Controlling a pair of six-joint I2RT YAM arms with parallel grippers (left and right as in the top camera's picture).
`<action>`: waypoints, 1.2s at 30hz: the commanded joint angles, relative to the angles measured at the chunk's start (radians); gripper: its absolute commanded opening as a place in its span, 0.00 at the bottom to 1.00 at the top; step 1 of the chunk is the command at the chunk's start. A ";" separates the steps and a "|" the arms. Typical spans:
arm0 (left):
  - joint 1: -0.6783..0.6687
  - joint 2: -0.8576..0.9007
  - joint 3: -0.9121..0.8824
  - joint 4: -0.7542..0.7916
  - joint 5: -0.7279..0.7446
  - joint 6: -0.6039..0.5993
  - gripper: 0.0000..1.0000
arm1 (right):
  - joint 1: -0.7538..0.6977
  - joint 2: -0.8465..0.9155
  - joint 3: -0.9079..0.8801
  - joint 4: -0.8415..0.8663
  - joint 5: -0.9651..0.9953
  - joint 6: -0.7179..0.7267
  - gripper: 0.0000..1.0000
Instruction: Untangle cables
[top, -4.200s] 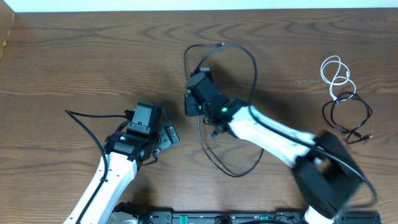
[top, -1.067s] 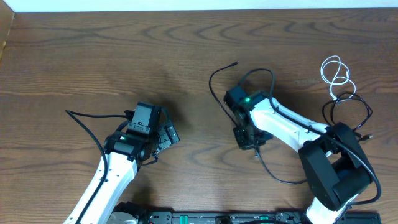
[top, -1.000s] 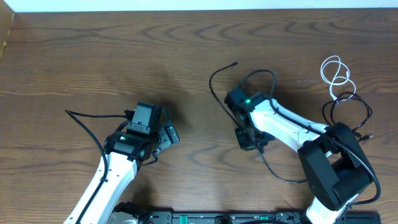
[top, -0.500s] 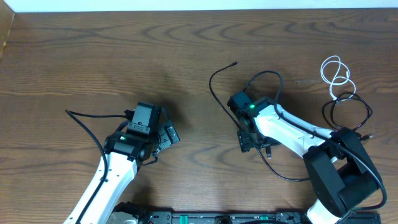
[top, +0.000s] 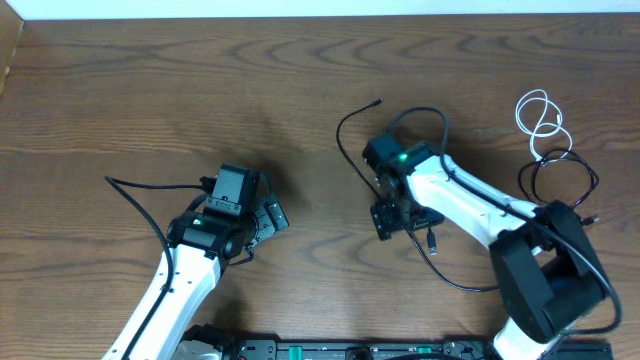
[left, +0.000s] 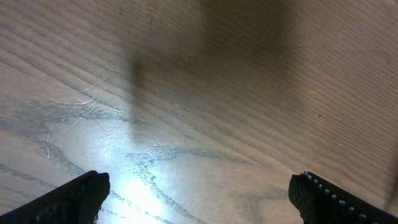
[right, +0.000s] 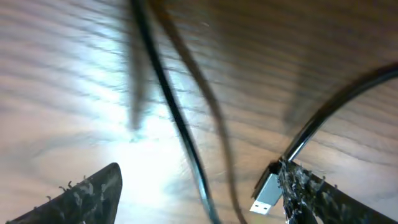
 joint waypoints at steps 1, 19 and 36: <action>-0.001 -0.005 0.009 -0.003 -0.003 -0.005 0.98 | -0.030 -0.052 0.018 -0.010 -0.043 -0.047 0.77; -0.001 -0.005 0.009 -0.003 -0.003 -0.005 0.98 | -0.149 -0.051 -0.020 -0.031 0.006 0.099 0.39; -0.001 -0.005 0.009 -0.003 -0.003 -0.005 0.98 | -0.149 -0.051 -0.260 0.227 -0.028 0.198 0.03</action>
